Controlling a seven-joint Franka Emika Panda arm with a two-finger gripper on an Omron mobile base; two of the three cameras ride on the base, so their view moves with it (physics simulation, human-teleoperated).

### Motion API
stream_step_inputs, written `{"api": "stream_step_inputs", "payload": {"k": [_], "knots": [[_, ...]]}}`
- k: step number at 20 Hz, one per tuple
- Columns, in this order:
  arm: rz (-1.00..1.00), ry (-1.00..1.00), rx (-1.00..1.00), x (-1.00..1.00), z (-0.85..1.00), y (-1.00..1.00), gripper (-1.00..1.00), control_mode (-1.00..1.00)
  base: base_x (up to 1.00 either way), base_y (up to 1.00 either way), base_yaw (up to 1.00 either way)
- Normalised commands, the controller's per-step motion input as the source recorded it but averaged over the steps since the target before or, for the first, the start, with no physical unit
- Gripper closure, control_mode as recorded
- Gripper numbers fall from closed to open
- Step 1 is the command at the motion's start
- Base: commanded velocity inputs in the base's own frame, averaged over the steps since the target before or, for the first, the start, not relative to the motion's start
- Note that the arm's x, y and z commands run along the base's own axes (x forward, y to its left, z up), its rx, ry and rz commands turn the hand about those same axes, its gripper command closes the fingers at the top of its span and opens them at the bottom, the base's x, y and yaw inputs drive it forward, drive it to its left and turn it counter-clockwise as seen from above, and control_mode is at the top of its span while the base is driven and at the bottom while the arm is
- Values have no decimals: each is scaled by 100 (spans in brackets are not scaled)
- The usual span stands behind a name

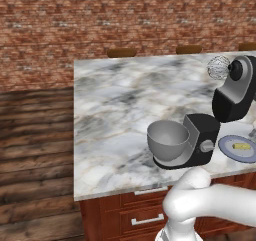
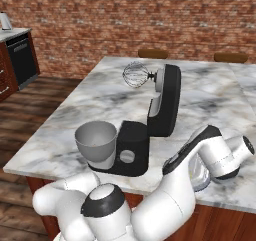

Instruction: Add butter and sugar cubes to the stand mixer bowl and then turn on the stand mixer to begin making frosting.

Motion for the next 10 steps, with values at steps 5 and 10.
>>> {"api": "stream_step_inputs", "payload": {"k": [5,10], "knots": [[-12,-5,0,-5,-34,10,-100,-100,0,0,0],[-6,-9,0,12,-6,0,-100,-100,0,0,0]]}}
